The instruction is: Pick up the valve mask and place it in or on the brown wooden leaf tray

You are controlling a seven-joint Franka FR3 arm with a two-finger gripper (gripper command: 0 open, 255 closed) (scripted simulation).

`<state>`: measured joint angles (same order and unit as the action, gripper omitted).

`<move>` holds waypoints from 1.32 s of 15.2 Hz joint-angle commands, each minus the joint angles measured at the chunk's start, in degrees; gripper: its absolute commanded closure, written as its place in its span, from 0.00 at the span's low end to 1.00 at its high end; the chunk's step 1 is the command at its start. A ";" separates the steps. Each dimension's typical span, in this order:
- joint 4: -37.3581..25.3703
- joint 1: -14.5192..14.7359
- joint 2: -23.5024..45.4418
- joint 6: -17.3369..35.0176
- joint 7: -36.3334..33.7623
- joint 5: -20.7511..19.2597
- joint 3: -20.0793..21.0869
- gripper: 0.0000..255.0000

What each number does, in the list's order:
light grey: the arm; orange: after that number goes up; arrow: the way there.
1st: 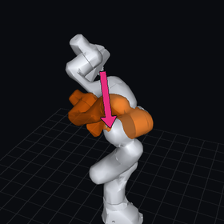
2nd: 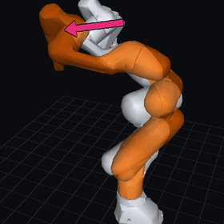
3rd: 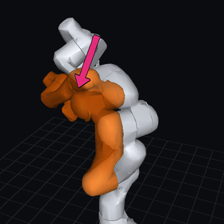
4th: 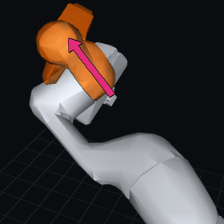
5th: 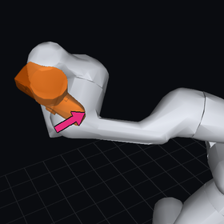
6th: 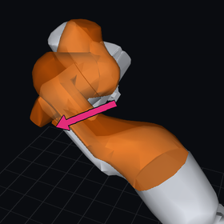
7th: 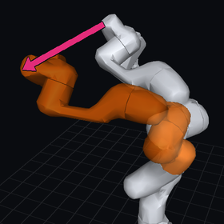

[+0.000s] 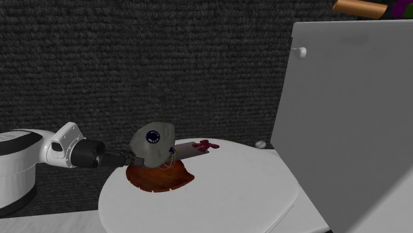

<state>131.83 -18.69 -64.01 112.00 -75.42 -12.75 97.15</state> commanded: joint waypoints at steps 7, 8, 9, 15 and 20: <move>-0.01 -0.01 0.00 0.02 0.00 0.00 0.02 0.00; -0.01 -0.01 0.00 0.02 0.00 0.00 0.02 0.00; -1.56 0.41 0.01 -1.93 0.16 0.34 0.22 0.00; -6.24 1.15 -0.08 -7.27 0.63 1.23 0.88 0.00; -6.23 1.15 -0.08 -7.26 0.63 1.23 0.88 0.00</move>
